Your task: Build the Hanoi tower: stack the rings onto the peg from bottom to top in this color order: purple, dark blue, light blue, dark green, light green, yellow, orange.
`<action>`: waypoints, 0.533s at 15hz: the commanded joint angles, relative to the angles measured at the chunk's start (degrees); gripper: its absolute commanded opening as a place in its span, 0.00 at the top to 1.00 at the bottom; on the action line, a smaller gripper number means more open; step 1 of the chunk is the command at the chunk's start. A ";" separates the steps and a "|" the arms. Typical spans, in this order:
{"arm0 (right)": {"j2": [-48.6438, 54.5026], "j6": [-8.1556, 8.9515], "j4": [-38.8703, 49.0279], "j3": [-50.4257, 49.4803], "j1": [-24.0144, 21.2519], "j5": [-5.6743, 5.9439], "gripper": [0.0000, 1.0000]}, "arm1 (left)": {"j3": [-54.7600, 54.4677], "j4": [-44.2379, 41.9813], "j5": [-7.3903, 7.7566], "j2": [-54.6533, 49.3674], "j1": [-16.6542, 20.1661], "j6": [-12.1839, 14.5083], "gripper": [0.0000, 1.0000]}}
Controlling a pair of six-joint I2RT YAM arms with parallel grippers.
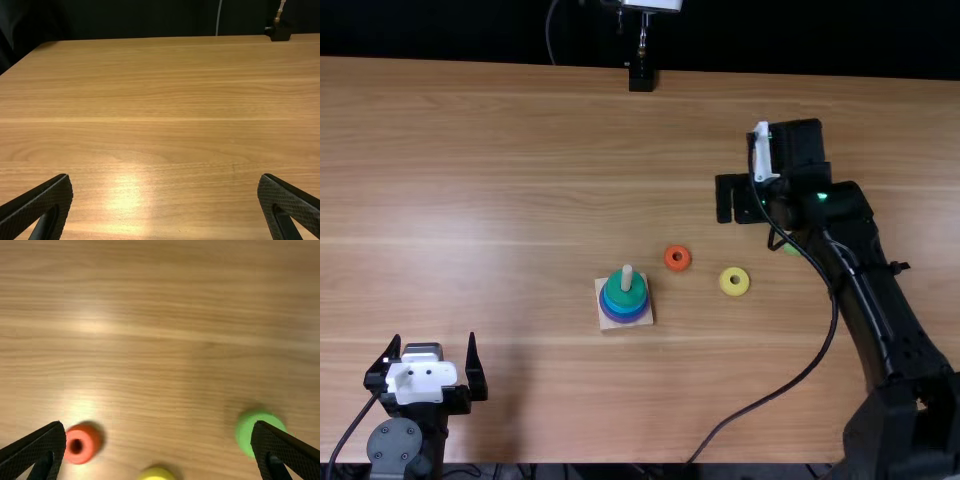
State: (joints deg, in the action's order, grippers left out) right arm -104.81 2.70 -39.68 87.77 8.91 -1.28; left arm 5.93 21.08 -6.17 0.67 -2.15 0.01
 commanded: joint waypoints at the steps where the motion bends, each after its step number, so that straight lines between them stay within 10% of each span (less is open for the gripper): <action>1: 2.33 -0.17 0.60 -1.37 -3.02 0.33 0.00 | -5.93 4.55 -0.05 -0.67 0.48 0.20 0.00; 8: -2.32 -0.06 0.60 -3.22 -8.73 0.54 0.00 | -5.93 4.55 -0.05 -0.67 0.48 0.20 0.00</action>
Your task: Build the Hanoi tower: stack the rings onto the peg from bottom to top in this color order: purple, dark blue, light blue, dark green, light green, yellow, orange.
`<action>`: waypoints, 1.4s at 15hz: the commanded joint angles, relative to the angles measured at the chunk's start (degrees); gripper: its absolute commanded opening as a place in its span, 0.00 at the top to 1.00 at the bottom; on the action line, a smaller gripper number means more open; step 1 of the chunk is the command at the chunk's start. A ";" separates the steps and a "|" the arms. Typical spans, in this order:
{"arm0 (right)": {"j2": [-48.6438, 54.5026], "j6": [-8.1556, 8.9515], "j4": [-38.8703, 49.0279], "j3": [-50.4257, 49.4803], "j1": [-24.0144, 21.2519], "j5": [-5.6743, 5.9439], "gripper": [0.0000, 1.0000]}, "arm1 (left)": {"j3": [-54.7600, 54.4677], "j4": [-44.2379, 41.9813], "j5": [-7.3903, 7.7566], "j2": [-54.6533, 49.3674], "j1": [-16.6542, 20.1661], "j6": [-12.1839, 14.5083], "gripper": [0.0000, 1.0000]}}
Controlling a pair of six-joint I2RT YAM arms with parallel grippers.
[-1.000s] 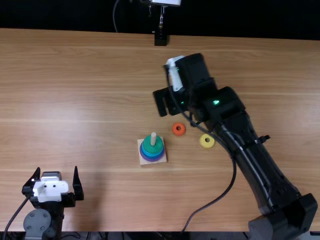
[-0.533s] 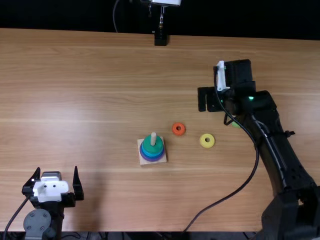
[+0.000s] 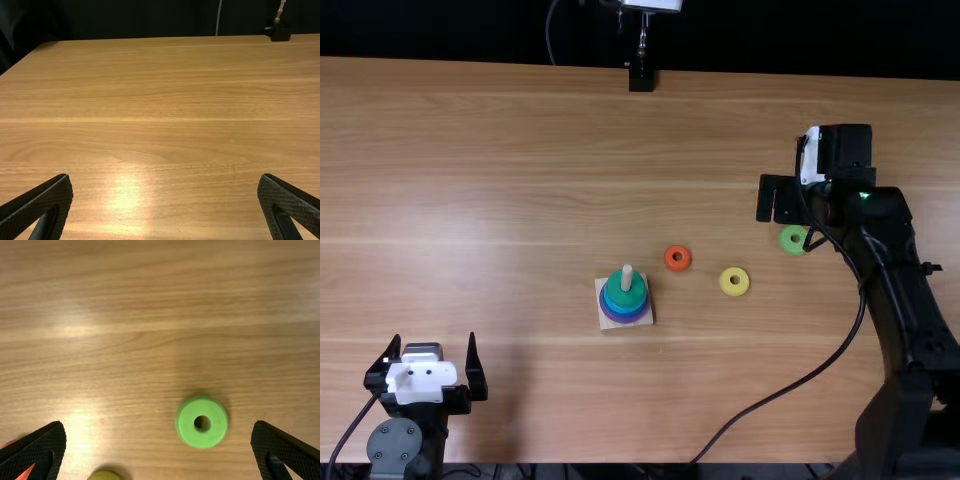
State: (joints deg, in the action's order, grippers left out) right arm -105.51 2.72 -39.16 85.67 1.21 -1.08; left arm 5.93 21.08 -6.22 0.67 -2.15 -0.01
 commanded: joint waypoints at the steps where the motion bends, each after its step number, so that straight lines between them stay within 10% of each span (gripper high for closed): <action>1: -2.42 -0.08 0.18 -1.73 -1.65 0.24 0.00 | -5.93 4.55 0.00 -0.67 0.48 0.22 0.00; 21: -12.08 0.02 3.87 -2.52 -4.64 0.55 0.00 | -5.93 4.55 0.00 -0.67 0.48 0.22 0.00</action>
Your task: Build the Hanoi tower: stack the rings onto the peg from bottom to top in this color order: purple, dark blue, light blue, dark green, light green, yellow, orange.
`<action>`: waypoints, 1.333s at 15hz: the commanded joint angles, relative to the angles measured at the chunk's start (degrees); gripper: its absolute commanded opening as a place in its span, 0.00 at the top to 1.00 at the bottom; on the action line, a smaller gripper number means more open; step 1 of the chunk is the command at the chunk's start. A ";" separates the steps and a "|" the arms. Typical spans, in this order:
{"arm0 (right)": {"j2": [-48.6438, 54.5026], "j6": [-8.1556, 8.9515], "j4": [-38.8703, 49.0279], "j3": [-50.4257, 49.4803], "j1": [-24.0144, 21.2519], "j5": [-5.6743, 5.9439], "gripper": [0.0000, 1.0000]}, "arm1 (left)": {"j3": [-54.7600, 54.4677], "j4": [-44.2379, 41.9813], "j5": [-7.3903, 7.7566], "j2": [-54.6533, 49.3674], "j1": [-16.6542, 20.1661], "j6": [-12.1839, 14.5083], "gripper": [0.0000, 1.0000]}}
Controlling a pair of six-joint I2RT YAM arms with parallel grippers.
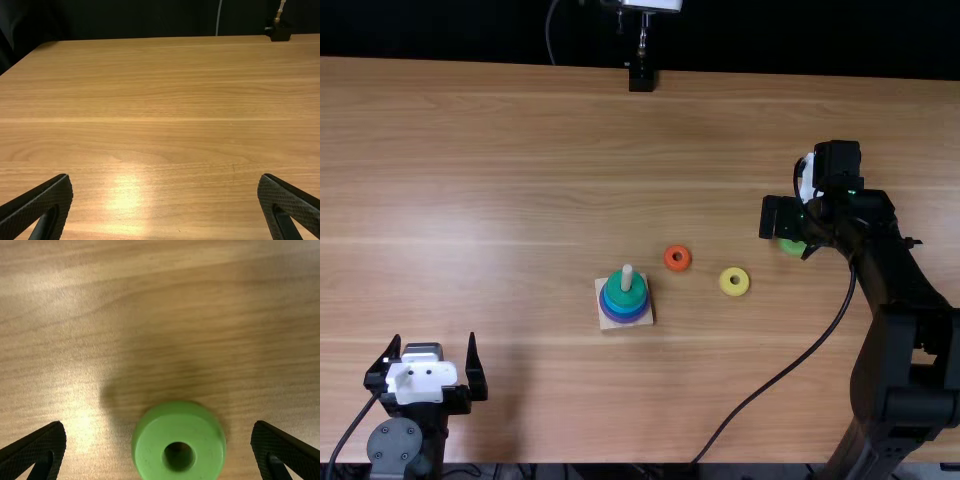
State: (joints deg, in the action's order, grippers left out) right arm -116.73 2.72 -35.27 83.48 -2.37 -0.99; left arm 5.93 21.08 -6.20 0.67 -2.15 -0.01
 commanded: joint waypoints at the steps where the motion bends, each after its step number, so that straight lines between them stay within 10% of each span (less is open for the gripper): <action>1: -1.84 0.02 0.93 -0.25 -1.06 0.36 0.00 | -5.93 4.55 -0.03 -0.67 0.48 0.22 0.00; 16: -2.98 -0.08 1.77 -3.15 -0.88 3.42 0.00 | -5.93 4.55 -0.03 -0.67 0.48 0.22 0.00; 18: -2.98 -0.08 1.56 -3.15 -0.97 3.42 0.76 | -5.93 4.55 -0.03 -0.67 0.48 0.22 0.00; 20: -2.98 0.02 1.14 -3.41 -0.88 2.79 1.00 | -5.93 4.55 -0.03 -0.67 0.48 0.22 0.00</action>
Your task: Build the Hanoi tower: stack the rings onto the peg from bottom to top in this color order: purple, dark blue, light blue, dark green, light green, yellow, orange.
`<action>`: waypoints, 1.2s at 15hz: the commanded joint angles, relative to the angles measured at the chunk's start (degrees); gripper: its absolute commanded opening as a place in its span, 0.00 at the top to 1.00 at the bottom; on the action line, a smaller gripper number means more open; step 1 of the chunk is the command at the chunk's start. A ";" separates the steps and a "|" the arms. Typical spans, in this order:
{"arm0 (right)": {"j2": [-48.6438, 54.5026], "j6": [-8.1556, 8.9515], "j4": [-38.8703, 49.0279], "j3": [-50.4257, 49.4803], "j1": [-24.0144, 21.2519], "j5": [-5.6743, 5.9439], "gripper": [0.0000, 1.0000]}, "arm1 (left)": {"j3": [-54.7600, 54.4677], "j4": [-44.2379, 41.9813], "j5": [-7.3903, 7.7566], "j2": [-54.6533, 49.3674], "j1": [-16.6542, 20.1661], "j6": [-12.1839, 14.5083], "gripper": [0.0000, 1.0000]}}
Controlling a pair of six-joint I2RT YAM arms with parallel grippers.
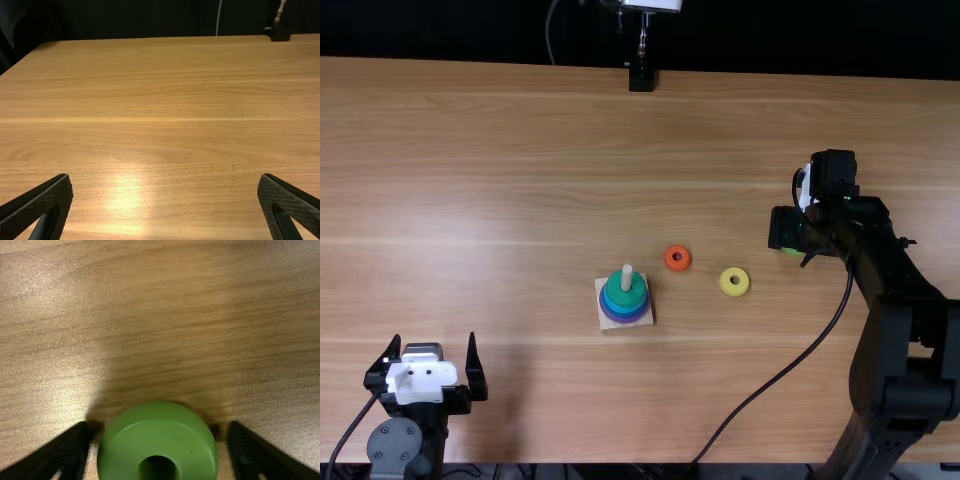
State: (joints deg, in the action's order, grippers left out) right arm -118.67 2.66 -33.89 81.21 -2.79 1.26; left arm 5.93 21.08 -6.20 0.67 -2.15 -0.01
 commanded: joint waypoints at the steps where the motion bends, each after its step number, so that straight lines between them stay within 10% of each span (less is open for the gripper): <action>1: -1.03 0.19 -0.24 -1.14 -0.47 0.54 1.00 | -5.93 4.55 -0.03 -0.67 0.48 0.22 0.00; 12: 10.04 -0.55 -11.21 4.75 6.39 0.43 1.00 | -5.93 4.55 -0.03 -0.67 0.48 0.22 0.00; 18: 19.88 -0.44 -20.81 8.18 18.52 -2.31 1.00 | -5.93 4.55 -0.03 -0.67 0.48 0.22 0.00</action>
State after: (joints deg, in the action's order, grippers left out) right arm -100.47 2.37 -54.96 87.72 13.80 -0.10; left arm 5.93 21.08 -6.22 0.67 -2.15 -0.03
